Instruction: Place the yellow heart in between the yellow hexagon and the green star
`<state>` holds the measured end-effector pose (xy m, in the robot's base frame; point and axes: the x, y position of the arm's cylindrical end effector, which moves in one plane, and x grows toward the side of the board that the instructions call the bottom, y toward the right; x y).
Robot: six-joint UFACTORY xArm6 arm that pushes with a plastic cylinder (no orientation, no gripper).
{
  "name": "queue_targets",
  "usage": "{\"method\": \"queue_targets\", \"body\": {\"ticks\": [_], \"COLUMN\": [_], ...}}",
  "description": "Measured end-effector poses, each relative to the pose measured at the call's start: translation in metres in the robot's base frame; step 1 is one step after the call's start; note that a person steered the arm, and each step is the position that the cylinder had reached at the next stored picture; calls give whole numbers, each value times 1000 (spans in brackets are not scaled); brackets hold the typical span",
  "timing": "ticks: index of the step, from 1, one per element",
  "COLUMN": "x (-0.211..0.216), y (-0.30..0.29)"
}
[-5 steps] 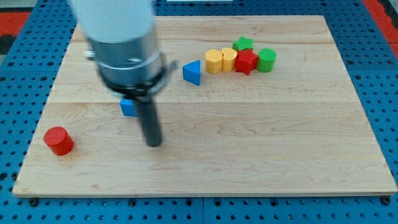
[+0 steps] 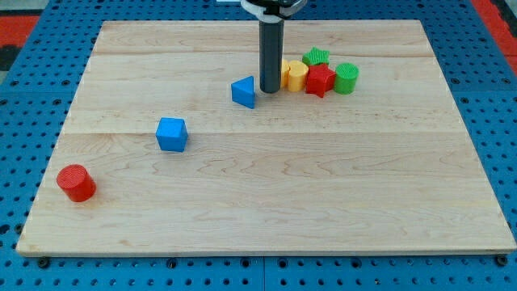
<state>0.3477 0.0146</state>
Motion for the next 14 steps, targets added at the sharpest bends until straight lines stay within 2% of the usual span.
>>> {"method": "queue_targets", "body": {"ticks": [1,2,3,5,6,7,8,9,10,11,12,14], "x": [-10,-10,-19,-36,-60,-67,-72,-88,-88,-43,-20,-75], "y": [16,75,91,76,64,83,131,132,182,202,189,95]}}
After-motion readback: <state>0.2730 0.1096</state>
